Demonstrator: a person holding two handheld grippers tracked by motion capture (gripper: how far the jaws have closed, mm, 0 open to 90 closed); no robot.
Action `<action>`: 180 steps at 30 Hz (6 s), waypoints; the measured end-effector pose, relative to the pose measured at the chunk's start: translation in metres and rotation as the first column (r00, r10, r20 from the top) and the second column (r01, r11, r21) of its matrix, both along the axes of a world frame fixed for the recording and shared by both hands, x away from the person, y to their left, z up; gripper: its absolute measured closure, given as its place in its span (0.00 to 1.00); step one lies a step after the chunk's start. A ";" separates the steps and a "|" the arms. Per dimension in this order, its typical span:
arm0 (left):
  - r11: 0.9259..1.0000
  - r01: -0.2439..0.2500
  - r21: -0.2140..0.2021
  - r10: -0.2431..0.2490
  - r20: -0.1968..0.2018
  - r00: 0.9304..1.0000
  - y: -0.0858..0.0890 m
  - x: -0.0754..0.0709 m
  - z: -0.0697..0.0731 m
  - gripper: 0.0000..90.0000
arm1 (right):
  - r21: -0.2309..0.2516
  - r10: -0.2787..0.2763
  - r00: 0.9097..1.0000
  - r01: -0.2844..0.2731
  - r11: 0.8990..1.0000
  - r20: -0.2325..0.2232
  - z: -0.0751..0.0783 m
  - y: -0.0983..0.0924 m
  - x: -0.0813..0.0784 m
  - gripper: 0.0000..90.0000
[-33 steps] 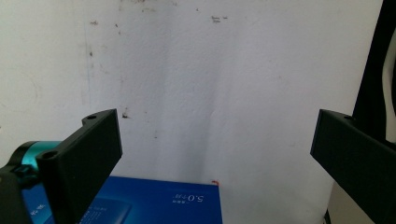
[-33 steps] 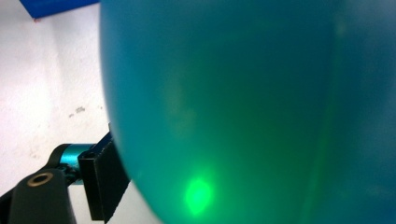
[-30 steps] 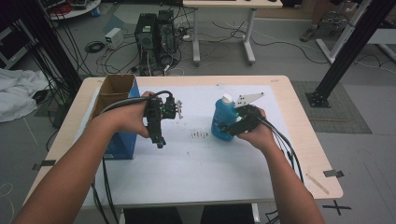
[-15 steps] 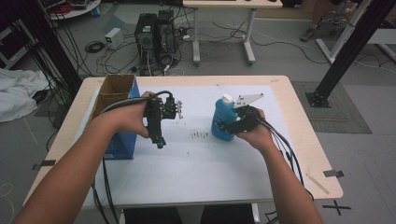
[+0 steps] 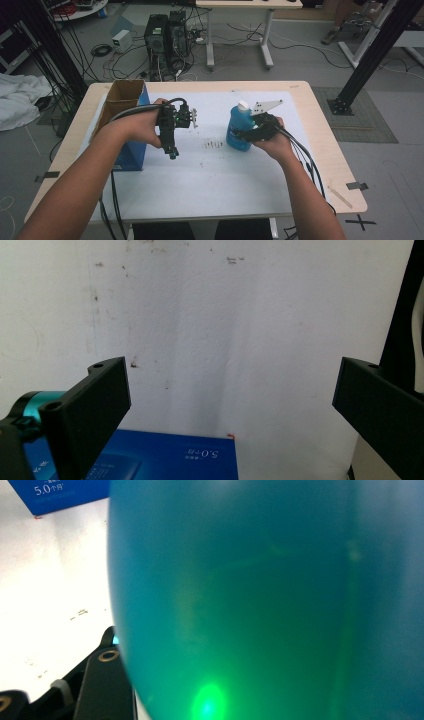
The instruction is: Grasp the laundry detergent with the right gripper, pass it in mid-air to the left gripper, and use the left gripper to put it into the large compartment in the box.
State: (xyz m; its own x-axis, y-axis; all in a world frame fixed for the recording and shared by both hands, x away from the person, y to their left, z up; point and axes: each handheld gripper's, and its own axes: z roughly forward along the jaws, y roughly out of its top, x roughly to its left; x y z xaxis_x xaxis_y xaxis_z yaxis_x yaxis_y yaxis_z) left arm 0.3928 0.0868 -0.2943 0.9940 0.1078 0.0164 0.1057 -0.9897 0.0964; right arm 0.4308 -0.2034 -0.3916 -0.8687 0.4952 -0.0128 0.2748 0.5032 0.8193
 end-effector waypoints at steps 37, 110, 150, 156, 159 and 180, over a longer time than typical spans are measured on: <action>1.000 0.000 -0.001 0.000 0.001 1.000 -0.002 0.003 0.000 0.02 | 0.048 0.053 0.998 -0.052 0.997 -0.021 0.000 -0.004 0.001 0.51; 0.978 0.206 -0.014 -0.205 0.033 0.978 -0.064 -0.054 0.047 0.02 | 0.073 0.508 0.861 -0.507 0.859 0.002 0.034 0.095 -0.088 0.51; 0.976 0.218 -0.001 -0.218 0.031 0.975 -0.071 -0.051 0.035 0.30 | 0.082 0.509 0.861 -0.507 0.858 0.006 0.033 0.102 -0.088 0.51; 0.977 0.213 0.008 -0.213 0.018 0.977 -0.071 -0.051 0.035 0.36 | 0.093 0.507 0.862 -0.505 0.858 0.004 0.033 0.102 -0.086 0.51; 0.977 0.213 0.004 -0.213 0.015 0.977 -0.071 -0.051 0.034 0.38 | 0.091 0.506 0.863 -0.504 0.859 0.004 0.033 0.102 -0.086 0.51; 0.982 0.187 0.036 -0.187 -0.002 0.982 -0.072 -0.050 0.036 0.42 | 0.138 0.514 0.857 -0.506 0.852 -0.032 0.031 0.102 -0.083 0.44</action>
